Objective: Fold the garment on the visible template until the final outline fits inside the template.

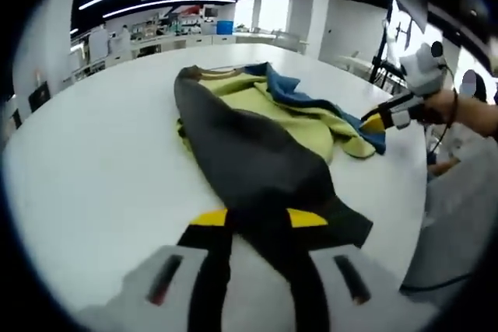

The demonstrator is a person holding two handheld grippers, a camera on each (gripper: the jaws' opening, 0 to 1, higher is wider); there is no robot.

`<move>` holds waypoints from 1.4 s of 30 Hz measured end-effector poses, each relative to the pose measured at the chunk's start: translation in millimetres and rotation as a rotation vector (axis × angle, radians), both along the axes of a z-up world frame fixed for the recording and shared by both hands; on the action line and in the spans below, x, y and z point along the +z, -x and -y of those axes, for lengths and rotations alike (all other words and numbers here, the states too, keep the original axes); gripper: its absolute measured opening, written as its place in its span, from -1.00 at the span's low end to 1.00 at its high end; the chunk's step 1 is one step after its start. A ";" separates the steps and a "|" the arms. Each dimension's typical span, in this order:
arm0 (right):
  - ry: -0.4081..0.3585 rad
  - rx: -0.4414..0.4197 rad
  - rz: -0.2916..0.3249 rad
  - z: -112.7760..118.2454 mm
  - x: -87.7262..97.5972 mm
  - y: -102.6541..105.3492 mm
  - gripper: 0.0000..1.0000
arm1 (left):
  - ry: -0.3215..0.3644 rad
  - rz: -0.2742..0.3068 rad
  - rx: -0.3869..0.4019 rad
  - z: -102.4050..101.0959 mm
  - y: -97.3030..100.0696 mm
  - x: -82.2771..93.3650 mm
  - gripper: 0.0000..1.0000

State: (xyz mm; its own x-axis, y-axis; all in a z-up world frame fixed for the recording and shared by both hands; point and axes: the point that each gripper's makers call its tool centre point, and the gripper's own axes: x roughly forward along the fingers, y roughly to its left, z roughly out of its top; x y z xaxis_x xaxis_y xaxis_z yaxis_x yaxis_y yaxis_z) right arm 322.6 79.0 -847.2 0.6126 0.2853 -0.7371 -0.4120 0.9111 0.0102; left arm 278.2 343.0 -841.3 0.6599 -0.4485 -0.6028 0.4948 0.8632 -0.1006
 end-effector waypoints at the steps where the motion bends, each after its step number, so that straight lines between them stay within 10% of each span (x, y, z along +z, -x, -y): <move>1: 0.000 -0.007 -0.003 1.3 -0.5 -0.2 -0.85 | 0.001 0.003 -0.004 0.9 0.2 0.1 -0.60; 8: -0.020 -0.014 -0.010 2.7 -1.2 -1.6 -1.00 | -0.028 0.011 -0.030 3.8 -1.1 1.2 -1.00; 19: -0.033 0.009 0.007 10.6 12.9 -4.6 -1.00 | -0.020 0.056 -0.009 -5.9 -8.8 30.4 -1.00; 42: 0.083 0.023 0.080 66.1 42.1 -42.9 -1.00 | -0.097 0.145 0.253 -105.7 -56.4 63.6 -1.00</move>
